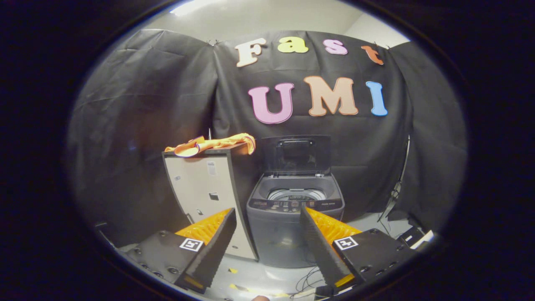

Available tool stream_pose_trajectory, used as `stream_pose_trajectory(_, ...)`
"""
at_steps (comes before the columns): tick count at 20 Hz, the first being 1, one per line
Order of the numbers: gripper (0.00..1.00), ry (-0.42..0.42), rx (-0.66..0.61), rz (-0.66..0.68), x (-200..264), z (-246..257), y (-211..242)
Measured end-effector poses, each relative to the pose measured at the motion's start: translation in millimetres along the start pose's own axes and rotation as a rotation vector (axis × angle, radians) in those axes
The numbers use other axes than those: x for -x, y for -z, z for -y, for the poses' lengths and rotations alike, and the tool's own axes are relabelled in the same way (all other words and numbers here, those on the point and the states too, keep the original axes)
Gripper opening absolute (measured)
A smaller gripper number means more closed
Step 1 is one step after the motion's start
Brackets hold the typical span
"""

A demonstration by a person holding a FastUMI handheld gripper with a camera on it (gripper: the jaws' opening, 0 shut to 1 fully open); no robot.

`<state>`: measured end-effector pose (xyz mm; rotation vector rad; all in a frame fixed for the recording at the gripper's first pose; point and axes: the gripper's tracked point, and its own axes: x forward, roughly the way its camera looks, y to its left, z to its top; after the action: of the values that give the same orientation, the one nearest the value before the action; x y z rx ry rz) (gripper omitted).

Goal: Put the clothes into the washing machine and then close the washing machine lid.

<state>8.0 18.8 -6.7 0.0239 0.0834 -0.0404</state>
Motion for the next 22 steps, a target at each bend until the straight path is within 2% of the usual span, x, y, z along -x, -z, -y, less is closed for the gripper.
stream_pose_trajectory(8,0.98,-0.016,0.017,0.014,7.3,-1.5,-14.0)
stream_pose_trajectory(15,0.98,-0.048,0.039,0.021,-0.8,-31.0,-25.6)
stream_pose_trajectory(22,0.97,0.016,0.006,0.083,-57.2,-85.6,-63.4)
